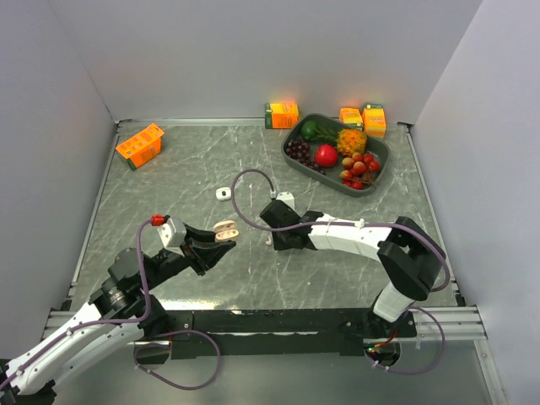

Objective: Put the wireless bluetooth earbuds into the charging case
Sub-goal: Pick up the earbud from the center of the board.

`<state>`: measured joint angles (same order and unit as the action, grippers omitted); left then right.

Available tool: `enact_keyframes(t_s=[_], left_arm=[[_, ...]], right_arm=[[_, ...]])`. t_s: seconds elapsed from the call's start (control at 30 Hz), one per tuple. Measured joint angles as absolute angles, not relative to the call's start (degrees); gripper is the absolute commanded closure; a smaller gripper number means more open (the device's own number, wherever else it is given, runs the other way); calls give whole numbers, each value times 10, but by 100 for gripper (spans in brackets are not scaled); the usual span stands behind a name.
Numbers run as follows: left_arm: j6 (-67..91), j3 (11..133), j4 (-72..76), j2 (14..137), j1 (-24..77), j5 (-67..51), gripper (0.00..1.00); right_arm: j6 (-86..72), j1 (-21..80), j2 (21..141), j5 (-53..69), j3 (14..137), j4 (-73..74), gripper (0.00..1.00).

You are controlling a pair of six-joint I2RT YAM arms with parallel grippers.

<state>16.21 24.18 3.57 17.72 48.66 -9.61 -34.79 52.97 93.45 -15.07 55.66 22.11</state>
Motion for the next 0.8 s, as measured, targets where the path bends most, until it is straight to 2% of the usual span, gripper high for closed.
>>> enact_keyframes(t_s=[0.43,0.8], left_arm=[[162,241,36,177,487,-89,99],[162,237,45,198,487,-75,99]], right_arm=[[-326,520,843,-181,559,246,100],[-274,517,722,-240,617,288,100]])
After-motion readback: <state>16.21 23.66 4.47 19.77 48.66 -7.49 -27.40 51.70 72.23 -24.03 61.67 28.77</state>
